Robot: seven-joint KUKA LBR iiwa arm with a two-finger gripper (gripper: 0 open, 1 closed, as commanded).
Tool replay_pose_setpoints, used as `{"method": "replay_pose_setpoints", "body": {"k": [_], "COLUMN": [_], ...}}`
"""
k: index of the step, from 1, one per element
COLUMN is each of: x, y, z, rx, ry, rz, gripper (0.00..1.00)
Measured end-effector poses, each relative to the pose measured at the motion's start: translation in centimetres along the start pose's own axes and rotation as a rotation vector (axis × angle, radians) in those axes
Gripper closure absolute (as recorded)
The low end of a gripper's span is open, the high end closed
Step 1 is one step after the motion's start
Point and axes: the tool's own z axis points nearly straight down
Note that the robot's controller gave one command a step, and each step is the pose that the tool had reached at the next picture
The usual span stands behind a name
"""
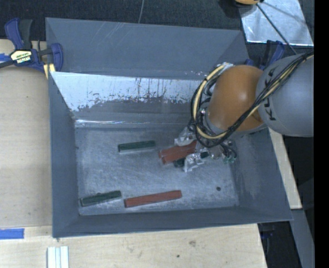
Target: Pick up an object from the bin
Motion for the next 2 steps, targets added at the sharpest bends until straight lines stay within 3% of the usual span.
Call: {"method": "replay_pose_setpoints", "body": {"k": [1,2], "x": [0.0,1.4], "y": [0.0,0.8], "z": [0.0,-16.0], "rx": [0.0,-0.003], "ry": [0.0,0.02], "rz": [0.0,-0.039], "gripper": [1.0,1.0]}}
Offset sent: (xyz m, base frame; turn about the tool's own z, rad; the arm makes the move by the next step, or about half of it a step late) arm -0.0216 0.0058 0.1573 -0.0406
